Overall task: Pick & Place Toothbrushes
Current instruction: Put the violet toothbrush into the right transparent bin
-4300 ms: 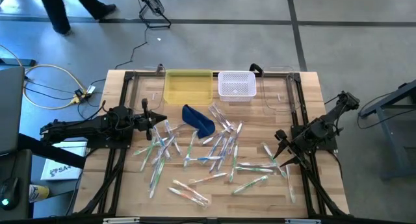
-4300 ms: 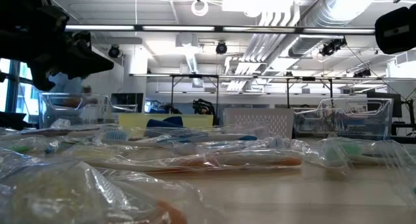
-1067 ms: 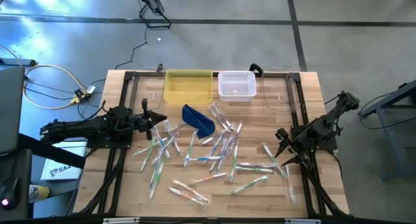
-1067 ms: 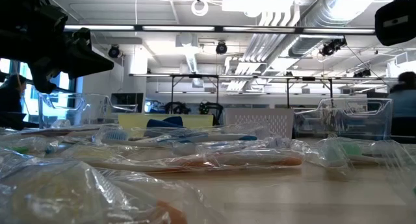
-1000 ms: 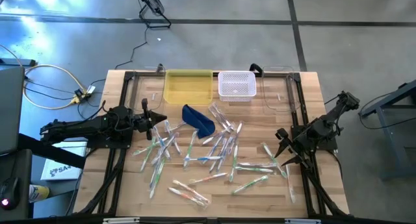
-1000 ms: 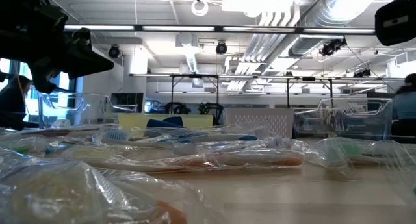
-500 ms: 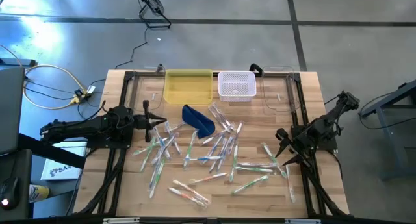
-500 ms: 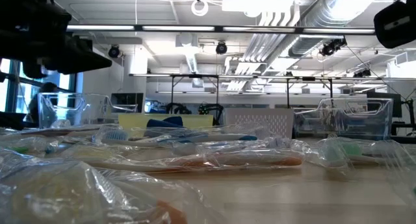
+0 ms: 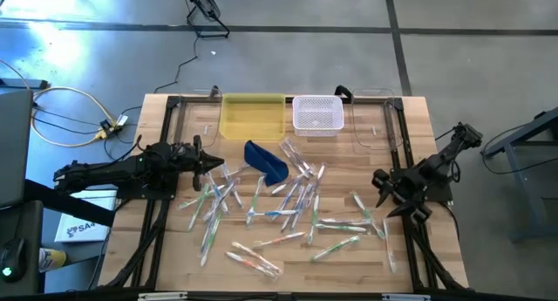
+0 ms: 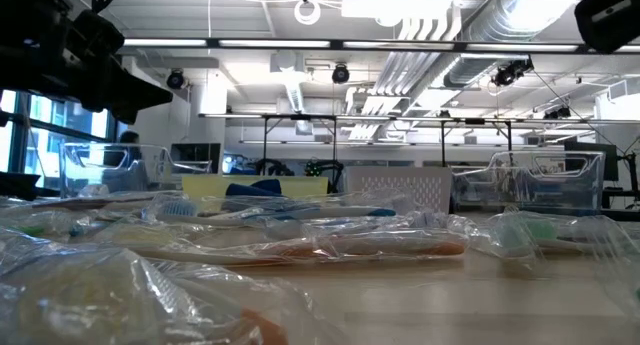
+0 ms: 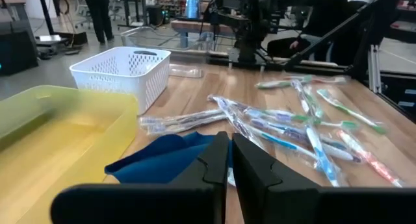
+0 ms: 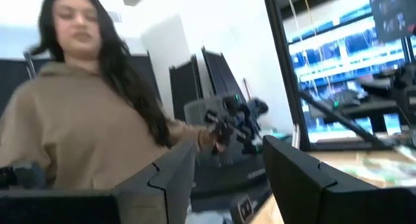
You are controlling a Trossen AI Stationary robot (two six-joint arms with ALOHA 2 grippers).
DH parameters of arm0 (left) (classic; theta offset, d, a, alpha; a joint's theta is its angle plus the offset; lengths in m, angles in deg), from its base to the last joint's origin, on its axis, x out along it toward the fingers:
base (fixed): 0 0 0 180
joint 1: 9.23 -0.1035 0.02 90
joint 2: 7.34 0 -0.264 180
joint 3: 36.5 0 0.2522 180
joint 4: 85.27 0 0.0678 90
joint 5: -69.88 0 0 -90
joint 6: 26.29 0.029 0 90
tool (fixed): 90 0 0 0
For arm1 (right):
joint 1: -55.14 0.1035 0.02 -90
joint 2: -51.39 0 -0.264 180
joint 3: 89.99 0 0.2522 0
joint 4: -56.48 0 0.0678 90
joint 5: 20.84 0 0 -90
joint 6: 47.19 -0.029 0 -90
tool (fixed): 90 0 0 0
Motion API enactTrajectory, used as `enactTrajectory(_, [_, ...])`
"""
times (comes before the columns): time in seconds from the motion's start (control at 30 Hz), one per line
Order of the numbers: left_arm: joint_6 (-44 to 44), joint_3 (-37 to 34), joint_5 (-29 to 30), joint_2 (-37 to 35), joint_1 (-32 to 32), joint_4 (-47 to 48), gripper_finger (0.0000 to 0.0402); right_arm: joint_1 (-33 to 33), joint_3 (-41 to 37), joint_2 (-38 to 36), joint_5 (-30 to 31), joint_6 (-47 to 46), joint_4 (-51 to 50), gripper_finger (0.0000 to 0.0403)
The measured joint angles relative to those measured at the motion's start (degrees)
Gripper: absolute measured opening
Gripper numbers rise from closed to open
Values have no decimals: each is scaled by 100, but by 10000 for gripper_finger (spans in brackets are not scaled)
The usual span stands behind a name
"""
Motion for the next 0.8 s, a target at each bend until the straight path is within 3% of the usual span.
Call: enactTrajectory(0.8, [4, 0, 74, 0, 0, 0, 17, 0, 0, 0, 8, 348, 401, 174])
